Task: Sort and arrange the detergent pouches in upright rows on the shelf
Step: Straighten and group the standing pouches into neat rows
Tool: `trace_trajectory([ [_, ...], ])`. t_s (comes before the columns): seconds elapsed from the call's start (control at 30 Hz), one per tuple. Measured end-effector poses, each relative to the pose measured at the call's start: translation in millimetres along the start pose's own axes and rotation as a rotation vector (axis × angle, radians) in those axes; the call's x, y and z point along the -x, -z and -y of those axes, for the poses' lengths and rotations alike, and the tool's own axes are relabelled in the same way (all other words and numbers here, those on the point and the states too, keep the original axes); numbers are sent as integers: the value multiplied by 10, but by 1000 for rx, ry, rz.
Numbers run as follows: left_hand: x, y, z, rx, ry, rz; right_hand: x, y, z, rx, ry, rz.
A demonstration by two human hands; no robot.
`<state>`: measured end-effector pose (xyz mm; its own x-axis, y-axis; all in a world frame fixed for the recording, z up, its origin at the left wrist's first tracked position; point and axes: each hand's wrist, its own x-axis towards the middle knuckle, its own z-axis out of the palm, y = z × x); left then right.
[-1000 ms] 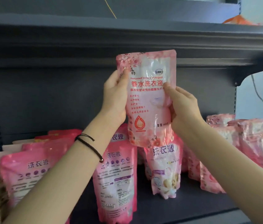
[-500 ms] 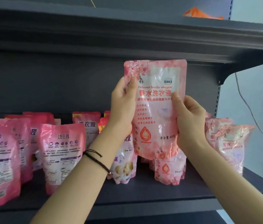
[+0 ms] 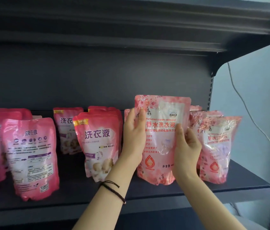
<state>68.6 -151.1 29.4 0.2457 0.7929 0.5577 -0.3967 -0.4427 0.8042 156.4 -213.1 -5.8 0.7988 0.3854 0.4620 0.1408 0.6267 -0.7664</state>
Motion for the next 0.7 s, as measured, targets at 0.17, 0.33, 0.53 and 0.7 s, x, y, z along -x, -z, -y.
trace_trajectory([
  [0.17,95,-147,295,-79,22,-73,-61,114,-295,61,-47,-89],
  [0.33,175,-211,556,-105,21,-185,-90,165,-531,176,-33,-93],
  [0.53,45,-194,742,-102,-16,-245,-164,110,-708,175,1,-61],
  [0.7,-115,-138,852,-120,-34,-229,-214,18,-829,172,9,-50],
])
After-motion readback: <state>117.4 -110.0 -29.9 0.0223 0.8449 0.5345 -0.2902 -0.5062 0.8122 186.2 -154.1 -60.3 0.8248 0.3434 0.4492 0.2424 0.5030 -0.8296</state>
